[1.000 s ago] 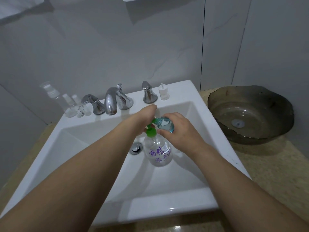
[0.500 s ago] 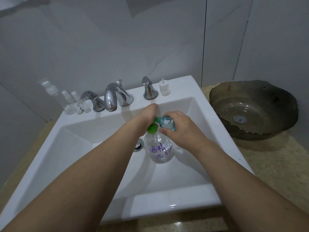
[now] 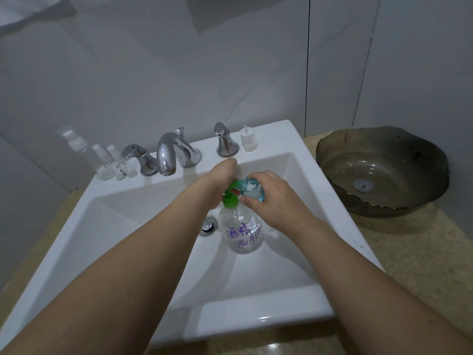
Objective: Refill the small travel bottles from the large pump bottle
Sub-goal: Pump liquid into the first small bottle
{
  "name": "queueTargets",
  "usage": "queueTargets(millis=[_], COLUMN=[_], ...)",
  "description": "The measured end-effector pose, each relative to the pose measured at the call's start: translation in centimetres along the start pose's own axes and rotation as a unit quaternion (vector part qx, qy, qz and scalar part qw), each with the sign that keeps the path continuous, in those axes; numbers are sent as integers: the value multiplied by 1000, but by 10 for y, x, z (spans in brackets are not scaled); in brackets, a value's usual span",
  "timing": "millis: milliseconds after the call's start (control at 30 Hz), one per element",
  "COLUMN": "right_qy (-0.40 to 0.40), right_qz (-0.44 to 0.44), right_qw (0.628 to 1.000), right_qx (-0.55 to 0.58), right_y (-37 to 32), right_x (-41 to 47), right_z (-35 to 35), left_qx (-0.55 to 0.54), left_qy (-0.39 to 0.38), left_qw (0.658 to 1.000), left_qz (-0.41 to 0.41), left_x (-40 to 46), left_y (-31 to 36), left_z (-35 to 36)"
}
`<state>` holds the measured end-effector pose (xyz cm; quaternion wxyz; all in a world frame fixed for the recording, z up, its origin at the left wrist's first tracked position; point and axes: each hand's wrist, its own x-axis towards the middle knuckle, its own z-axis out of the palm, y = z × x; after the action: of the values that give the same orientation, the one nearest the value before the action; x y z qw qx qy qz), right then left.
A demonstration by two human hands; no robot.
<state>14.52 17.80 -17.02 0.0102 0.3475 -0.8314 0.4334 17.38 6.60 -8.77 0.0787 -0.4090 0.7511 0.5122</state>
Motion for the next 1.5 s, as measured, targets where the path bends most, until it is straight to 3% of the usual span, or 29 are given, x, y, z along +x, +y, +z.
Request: queueTargets(millis=[1500], right_qy=[-55], right_qz=[56], right_qw=[997], right_qx=[-3], right_y=[-5], right_x=[-3], right_z=[-3], left_qx=[16], left_qy=[27], left_qw=[998], left_qz=[54], left_x=[33], left_y=[-14], left_z=[11])
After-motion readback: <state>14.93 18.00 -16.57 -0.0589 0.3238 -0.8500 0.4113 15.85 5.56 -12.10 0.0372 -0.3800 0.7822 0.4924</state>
